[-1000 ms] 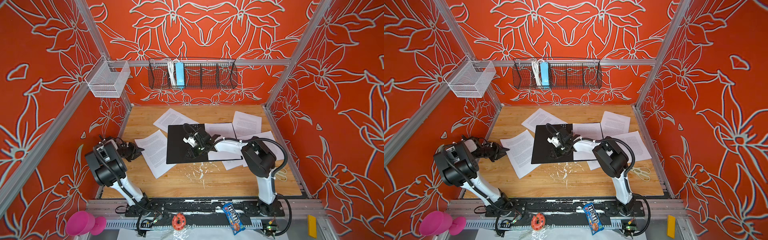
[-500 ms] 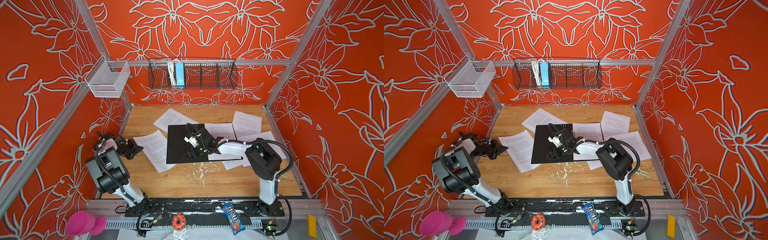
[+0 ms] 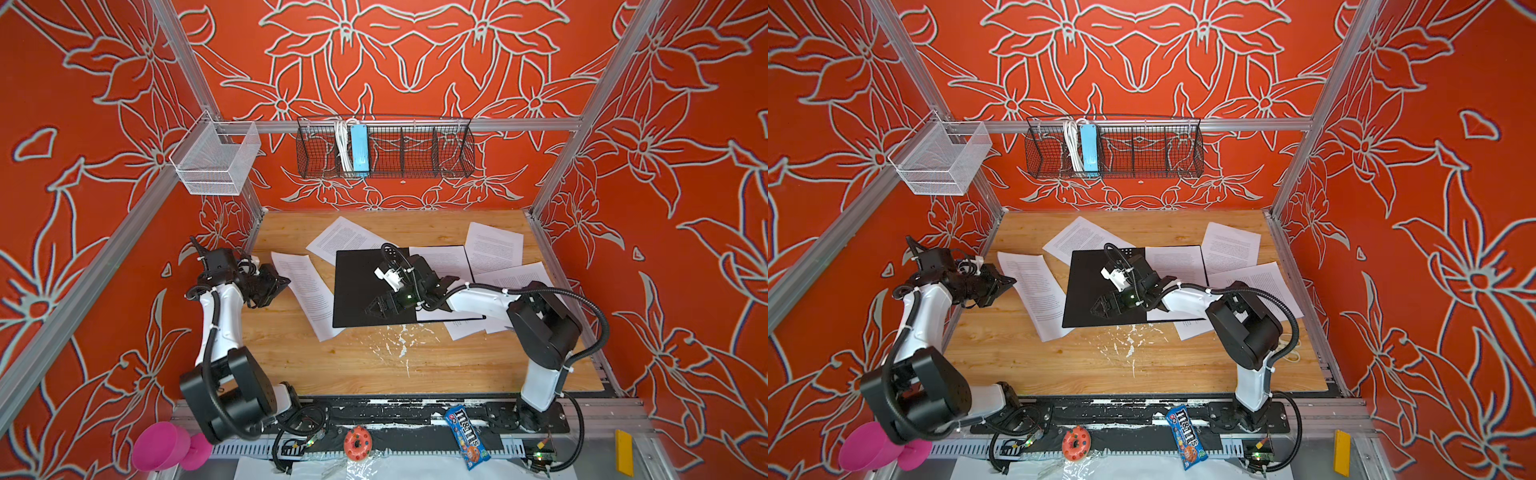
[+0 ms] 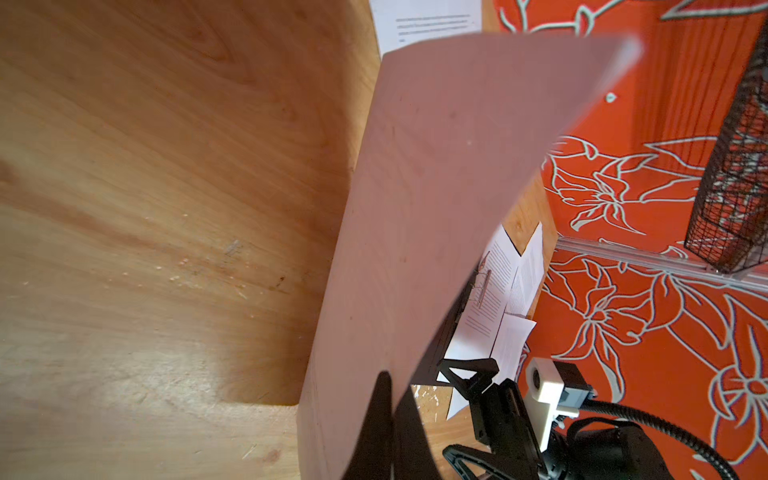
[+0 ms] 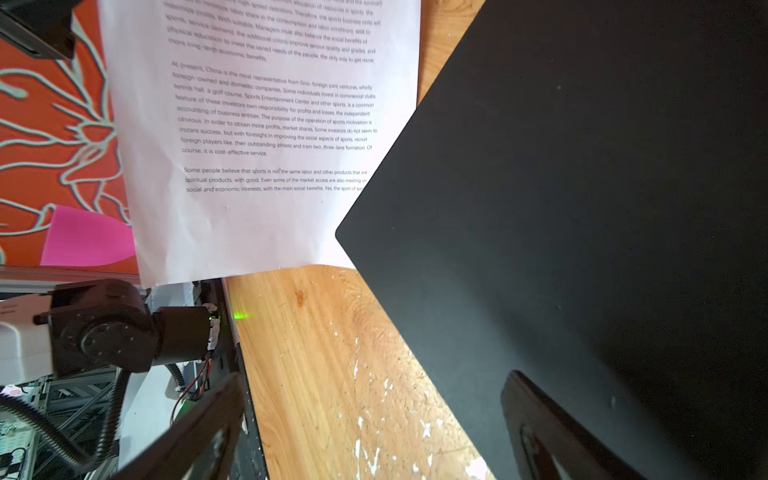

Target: Put the files into the folder

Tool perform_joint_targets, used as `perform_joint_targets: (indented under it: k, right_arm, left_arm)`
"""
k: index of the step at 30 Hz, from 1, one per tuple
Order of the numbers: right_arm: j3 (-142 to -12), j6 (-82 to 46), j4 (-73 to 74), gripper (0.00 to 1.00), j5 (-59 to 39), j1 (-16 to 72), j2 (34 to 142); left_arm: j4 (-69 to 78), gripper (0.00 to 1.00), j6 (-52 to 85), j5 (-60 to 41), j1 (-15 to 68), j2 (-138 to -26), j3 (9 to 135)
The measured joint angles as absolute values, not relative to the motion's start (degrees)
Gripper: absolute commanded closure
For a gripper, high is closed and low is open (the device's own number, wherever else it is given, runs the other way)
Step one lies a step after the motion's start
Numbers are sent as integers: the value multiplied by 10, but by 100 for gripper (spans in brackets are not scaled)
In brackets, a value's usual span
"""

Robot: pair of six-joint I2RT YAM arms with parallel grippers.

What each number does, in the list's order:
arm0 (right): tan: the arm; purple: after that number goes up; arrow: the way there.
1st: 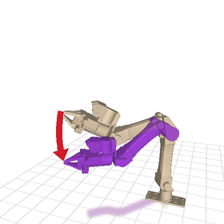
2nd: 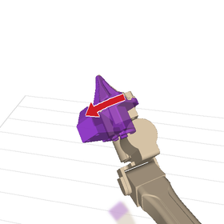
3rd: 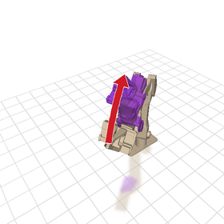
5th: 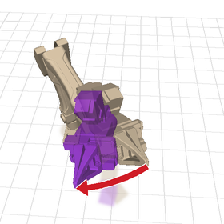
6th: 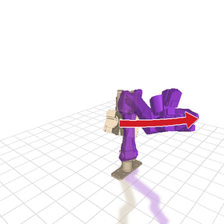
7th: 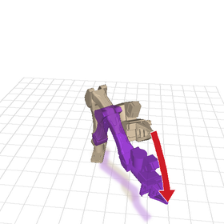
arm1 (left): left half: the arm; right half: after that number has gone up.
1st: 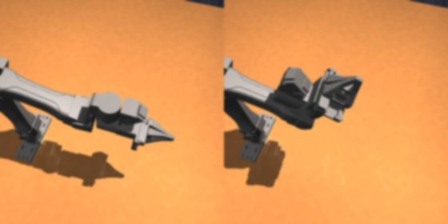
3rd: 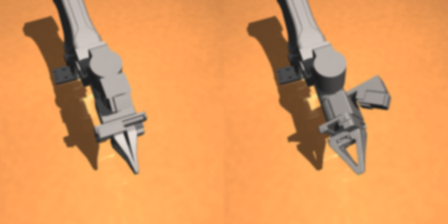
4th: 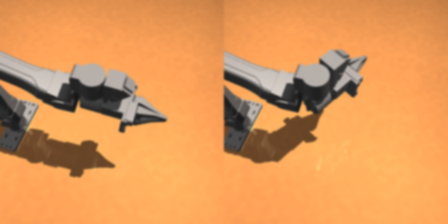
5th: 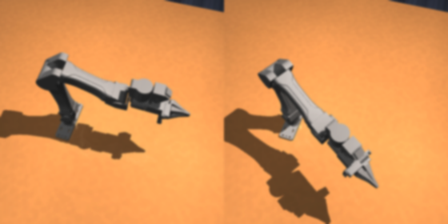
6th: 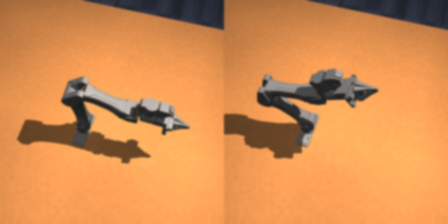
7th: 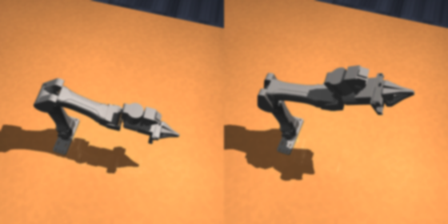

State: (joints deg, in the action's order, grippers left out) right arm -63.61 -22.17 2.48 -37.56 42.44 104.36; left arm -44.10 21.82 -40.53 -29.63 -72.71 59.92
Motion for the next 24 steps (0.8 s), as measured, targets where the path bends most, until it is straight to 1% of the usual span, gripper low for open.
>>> perform_joint_targets:
  k: [6,9,11,14,18,22,24]
  right_arm:
    - [-628,-226,51,2,-375,423,1018]
    - [-625,-229,53,3,-376,420,1004]
    - [-624,-229,51,2,-373,415,989]
    - [-608,-229,50,2,-346,407,944]
    - [-589,-229,39,3,-284,386,864]
    - [-582,-238,13,2,-256,317,795]
    - [-577,-244,-3,2,-245,280,770]
  left_arm:
    - [-450,100,250,-368,-238,-647,601]
    - [-455,100,271,-336,-162,-627,621]
    - [-465,100,278,-306,-100,-634,659]
    - [-478,100,282,-253,-4,-662,737]
    - [-482,100,281,-186,118,-721,834]
    - [-479,100,277,-136,234,-811,922]
    - [-480,100,275,-126,279,-862,967]
